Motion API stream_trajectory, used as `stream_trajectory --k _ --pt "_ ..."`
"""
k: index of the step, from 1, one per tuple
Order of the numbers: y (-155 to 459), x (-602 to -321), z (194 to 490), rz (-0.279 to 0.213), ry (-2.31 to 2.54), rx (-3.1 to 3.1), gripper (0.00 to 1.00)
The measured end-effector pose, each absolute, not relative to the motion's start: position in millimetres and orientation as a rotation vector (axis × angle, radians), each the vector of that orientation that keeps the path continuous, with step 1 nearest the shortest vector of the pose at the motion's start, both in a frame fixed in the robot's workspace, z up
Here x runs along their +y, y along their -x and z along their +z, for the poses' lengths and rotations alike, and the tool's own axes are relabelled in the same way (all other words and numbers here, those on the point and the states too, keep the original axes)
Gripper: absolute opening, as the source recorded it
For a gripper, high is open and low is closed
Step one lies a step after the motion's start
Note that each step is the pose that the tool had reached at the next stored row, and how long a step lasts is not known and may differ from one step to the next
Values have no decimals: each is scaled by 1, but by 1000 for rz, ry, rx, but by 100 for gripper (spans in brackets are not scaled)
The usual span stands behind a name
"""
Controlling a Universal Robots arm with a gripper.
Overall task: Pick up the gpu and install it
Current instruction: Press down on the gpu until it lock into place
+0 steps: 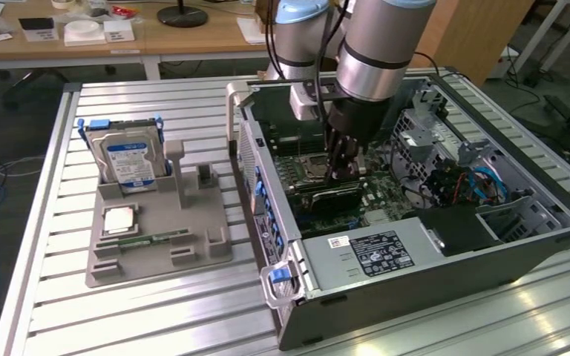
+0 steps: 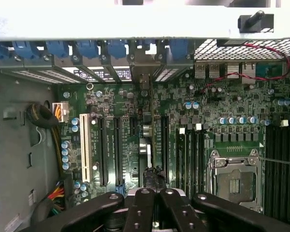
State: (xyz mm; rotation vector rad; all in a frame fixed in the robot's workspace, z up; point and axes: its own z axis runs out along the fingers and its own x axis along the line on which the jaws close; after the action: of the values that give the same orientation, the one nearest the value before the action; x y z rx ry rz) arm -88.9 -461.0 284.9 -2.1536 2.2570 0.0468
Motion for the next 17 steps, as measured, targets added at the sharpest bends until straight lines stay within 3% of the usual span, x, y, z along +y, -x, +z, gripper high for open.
stream_trajectory --k 17 --pt "89 -459 277 50 2152 2255 11"
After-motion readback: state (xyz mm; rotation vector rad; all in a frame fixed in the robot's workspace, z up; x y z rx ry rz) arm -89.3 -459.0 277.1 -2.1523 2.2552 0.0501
